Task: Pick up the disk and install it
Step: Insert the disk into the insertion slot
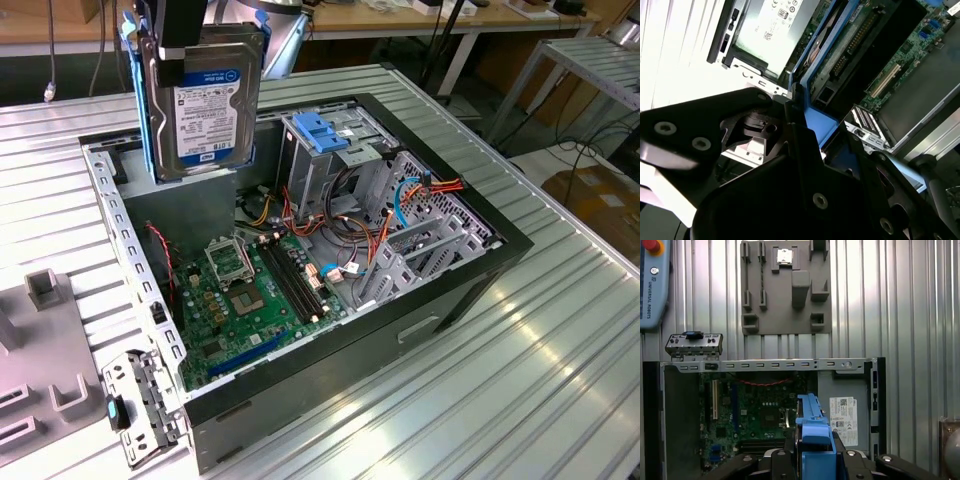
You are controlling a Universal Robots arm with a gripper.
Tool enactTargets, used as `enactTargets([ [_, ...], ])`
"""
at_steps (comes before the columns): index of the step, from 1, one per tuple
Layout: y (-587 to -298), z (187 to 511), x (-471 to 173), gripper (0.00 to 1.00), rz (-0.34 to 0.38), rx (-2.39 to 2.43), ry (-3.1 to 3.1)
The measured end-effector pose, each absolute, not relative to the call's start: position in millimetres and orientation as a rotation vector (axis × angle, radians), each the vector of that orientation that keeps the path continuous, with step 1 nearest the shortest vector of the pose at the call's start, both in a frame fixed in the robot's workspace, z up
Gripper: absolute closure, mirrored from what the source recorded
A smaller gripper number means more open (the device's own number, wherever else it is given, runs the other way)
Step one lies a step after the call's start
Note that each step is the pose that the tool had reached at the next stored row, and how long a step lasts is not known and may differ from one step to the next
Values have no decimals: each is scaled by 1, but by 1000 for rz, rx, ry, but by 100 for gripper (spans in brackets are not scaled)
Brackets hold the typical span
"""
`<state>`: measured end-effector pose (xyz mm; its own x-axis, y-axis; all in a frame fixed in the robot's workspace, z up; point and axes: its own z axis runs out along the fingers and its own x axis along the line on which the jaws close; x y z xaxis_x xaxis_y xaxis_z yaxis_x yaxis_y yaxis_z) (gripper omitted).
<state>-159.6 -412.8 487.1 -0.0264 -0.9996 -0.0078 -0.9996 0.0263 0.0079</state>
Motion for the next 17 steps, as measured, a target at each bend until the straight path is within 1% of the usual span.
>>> enactTargets([
  [6,-419,487,-160,63,15,-2193,2251],
  [17,-420,486,-151,63,14,-2194,2252],
])
